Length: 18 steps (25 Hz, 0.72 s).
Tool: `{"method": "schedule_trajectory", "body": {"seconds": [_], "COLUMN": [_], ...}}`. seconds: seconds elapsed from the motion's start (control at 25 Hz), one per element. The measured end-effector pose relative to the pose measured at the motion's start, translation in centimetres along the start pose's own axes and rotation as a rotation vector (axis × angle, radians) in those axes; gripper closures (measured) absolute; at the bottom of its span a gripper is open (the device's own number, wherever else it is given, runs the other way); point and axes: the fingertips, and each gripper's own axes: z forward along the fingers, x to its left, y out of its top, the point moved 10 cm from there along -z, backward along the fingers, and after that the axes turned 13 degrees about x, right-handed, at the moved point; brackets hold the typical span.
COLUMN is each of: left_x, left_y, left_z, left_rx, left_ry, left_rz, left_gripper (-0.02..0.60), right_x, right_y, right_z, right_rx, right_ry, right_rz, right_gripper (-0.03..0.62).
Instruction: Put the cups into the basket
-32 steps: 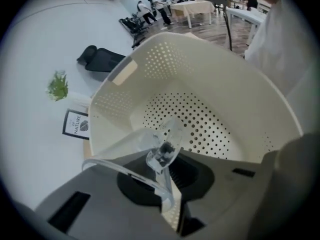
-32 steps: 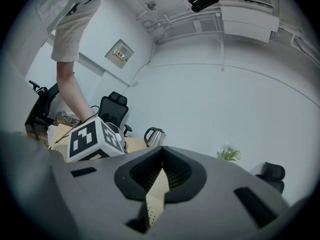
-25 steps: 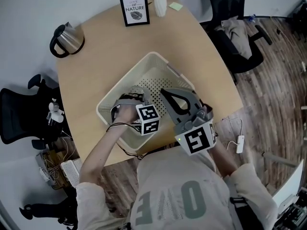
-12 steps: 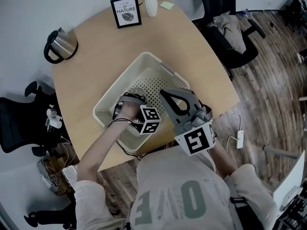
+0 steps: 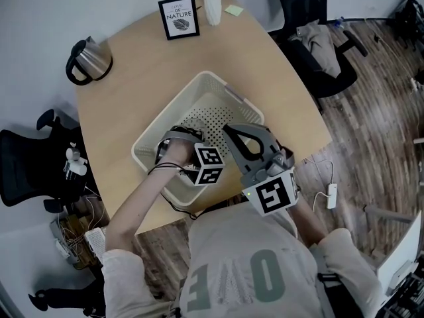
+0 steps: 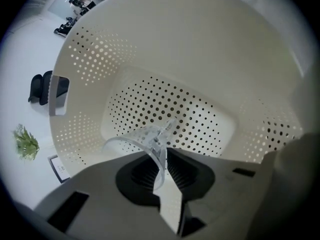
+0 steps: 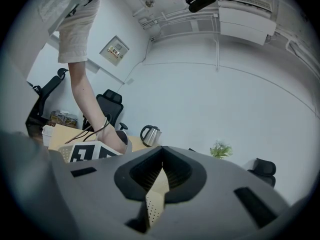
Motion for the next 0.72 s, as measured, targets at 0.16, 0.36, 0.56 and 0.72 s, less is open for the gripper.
{"method": "schedule_trajectory", "body": {"seconds": [0.16, 0.36, 0.56, 0.72], "left_x": [-0.3, -0.1, 0.9, -1.7], "left_y": [-1.2, -4.6, -10.5, -14.2], "left_z": [-2.3, -7.2, -14.0, -17.4], "left_rx": [-0.034, -0.150, -0.454, -0.747], "left_ry": [0.058, 0.139, 0.411, 0.756], "left_rz": [-0.044, -0.222, -0.751, -1.311], "left_gripper": [0.534, 0.534, 0.572, 0.572], "right_x": [0.4, 0.8, 0.7, 0.6], "right_y": [0.5, 1.4, 2.2, 2.8], "right_z": [0.0, 0.3, 0.9, 1.2], "right_rx": [-0.019, -0.046, -0.068, -0.090], "right_ry": [0.017, 0.042, 0.060, 0.067], "right_rz": [-0.014, -0.029, -0.028, -0.006], "right_gripper": [0.595, 0.595, 0.595, 0.595]}}
